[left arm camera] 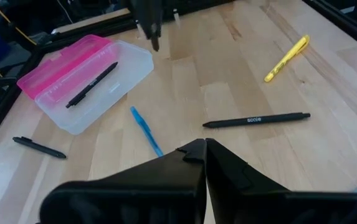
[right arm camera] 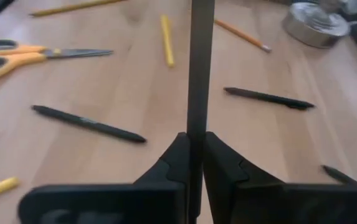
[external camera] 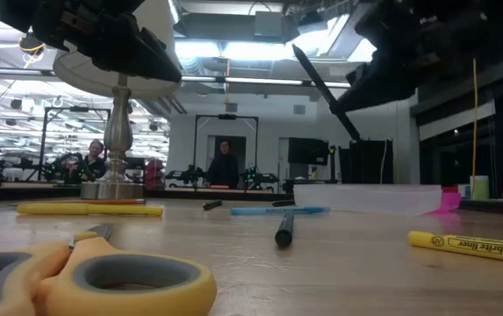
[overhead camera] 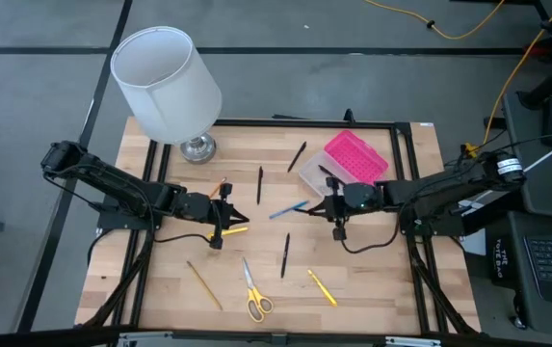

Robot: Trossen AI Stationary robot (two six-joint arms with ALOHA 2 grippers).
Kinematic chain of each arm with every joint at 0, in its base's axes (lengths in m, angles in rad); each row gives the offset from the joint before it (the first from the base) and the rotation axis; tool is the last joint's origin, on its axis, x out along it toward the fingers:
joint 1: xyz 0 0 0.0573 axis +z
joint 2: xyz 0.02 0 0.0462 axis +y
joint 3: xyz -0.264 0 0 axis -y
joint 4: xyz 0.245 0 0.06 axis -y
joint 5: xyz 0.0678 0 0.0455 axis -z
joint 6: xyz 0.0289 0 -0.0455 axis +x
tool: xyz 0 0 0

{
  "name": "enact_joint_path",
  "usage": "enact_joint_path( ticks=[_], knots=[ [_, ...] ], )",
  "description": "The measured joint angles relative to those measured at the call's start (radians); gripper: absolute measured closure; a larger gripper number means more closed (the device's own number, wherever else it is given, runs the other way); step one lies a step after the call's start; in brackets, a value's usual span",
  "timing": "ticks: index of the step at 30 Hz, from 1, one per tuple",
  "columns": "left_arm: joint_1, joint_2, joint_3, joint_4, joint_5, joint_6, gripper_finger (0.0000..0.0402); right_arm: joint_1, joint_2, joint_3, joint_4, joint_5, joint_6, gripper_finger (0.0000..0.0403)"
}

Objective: Pick & place school supplies into a supply box
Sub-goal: Put the black pen into the pink supply box

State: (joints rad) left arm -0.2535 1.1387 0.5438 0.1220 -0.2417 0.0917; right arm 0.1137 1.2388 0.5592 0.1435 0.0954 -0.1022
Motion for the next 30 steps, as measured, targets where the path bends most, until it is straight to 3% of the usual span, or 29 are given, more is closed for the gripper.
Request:
enact_joint_path(
  ticks=[6,25,30],
  knots=[
    [0.0,0.0,0.0,0.016,0.0,-0.001,0.0398,-0.012,0.001,-0.031,0.032,0.088,0.019,0.0376],
    [0.0,0.0,0.0,0.024,-0.001,-0.044,0.0398,-0.136,0.002,-0.031,0.115,0.099,0.176,0.0375],
    [0.0,0.0,0.0,0.08,-0.024,0.011,0.0398,-0.139,0.002,-0.031,0.116,0.135,0.177,0.0376]
  ],
)
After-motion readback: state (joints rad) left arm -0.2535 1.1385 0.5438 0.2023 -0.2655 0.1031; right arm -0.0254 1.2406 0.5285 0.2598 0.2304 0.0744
